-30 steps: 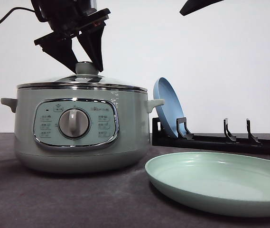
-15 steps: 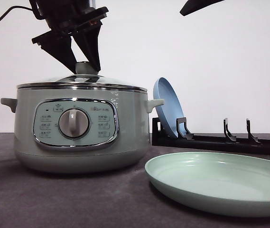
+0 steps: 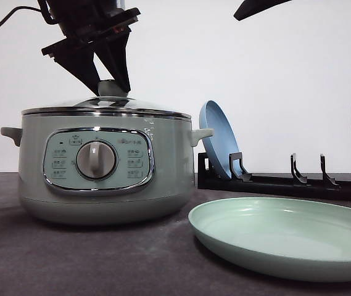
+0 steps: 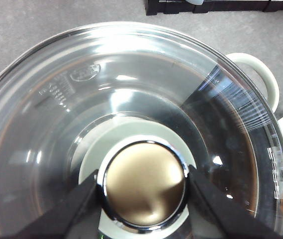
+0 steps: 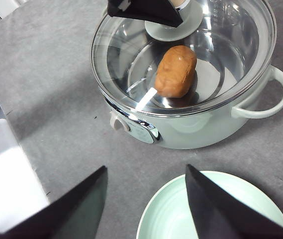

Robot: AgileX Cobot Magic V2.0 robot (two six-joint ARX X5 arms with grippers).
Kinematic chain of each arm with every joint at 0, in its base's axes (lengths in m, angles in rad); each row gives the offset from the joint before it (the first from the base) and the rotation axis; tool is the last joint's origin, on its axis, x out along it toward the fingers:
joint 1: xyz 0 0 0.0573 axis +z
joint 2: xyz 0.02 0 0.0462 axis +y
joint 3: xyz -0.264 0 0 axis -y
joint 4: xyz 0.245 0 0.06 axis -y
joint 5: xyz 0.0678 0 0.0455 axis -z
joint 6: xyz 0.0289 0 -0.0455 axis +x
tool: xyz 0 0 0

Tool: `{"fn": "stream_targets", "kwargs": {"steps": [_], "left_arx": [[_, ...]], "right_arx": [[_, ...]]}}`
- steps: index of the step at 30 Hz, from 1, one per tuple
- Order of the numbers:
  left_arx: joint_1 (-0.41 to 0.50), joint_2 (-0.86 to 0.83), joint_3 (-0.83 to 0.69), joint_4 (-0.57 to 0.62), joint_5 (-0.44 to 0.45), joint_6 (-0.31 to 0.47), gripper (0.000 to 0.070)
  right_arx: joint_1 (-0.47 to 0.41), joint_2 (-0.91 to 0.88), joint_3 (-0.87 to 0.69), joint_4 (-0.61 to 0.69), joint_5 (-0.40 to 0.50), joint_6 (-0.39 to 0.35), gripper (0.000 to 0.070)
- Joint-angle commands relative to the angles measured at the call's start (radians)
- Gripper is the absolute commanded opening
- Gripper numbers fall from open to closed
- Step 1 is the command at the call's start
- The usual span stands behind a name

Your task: Transfer potato from steamer to green plate

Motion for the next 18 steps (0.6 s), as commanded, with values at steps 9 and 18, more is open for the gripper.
{"fn": "stream_targets", "kwargs": {"steps": [9,18], "left_arx": [[0.011,-0.087,0.031,0.007,0.011,-0.020,0.0001],[0.063,-0.190,0.031,0.006,-0.040,-0.020,0.0001]], "right_arx": [[0.007,0.009,0.019,0.004,0.002,-0.014,0.0308],[0.007,0.009,0.019,0.003,0.002,-0.013,0.0308]]}}
